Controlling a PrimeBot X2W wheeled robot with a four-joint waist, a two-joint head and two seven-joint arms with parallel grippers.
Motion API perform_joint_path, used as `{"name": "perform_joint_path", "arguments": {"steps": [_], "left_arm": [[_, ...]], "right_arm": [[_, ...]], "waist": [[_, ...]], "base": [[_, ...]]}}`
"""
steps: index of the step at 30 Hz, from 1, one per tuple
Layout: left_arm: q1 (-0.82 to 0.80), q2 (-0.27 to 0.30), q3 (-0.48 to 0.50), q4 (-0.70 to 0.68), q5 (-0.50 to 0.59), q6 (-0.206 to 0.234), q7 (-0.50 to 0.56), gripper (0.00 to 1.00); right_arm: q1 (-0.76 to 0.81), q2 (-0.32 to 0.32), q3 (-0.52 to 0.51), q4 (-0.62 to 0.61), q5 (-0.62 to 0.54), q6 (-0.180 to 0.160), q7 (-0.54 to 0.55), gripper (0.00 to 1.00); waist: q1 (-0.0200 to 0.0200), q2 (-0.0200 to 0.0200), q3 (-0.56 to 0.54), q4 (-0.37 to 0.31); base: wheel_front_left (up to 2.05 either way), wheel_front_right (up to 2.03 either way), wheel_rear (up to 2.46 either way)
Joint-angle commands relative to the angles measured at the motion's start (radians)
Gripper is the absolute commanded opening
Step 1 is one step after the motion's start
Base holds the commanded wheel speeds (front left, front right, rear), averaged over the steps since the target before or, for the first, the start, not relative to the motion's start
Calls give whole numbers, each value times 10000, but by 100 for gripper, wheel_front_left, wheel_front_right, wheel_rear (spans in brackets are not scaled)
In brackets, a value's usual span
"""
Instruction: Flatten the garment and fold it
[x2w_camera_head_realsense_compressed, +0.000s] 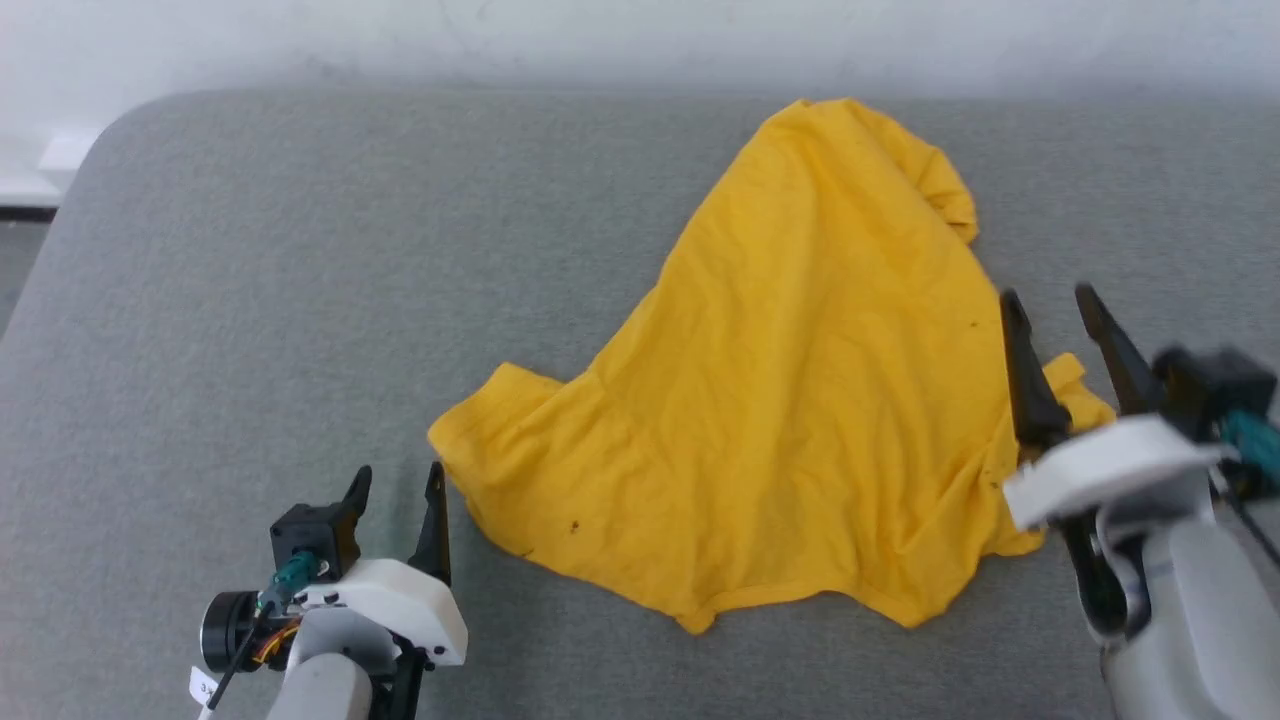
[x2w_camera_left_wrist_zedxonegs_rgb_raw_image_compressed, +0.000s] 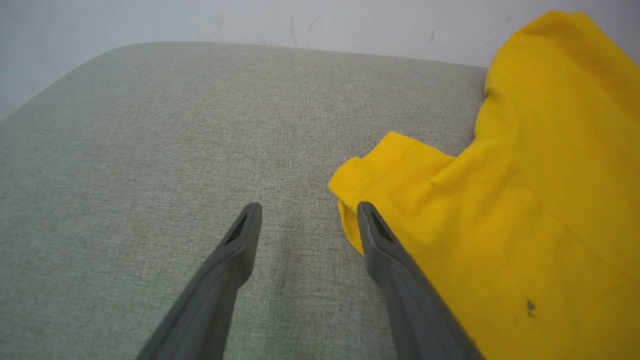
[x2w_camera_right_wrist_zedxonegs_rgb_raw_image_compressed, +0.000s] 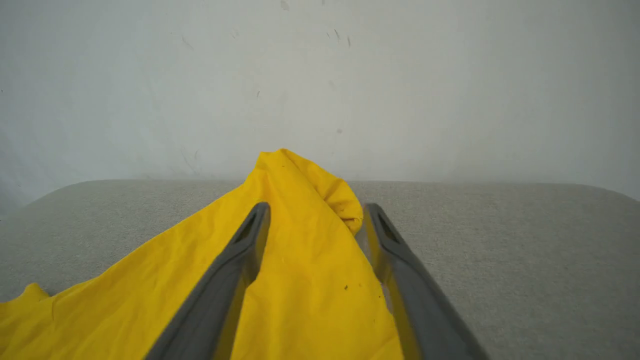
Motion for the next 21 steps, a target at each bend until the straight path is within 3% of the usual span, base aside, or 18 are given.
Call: {"name": "perform_joint_path", "arguments": {"steps": [1, 8, 13, 21], "left_arm": [[93, 76, -13, -58, 81, -26, 102, 100], [-174, 355, -74, 173, 162, 208, 1125, 100], [-573, 583, -53, 698, 235, 587, 2368, 100], [-970, 638, -370, 1394, 175, 569, 4418, 100]], "right_arm": [[600, 204, -240, -582, -218, -17, -42, 100], [2669, 710, -924, -2349, -691, -17, 382, 100], [3139, 765, -732, -2693, -342, -17, 680, 100], [3076, 769, -456, -2749, -1, -17, 742, 100]], "waist": [[3, -1, -436, -557], [3, -1, -487, -982], [3, -1, -366, -1336], [3, -1, -272, -1690]], "base": [[0, 0, 0], [0, 0, 0], [0, 0, 0], [0, 0, 0]]}}
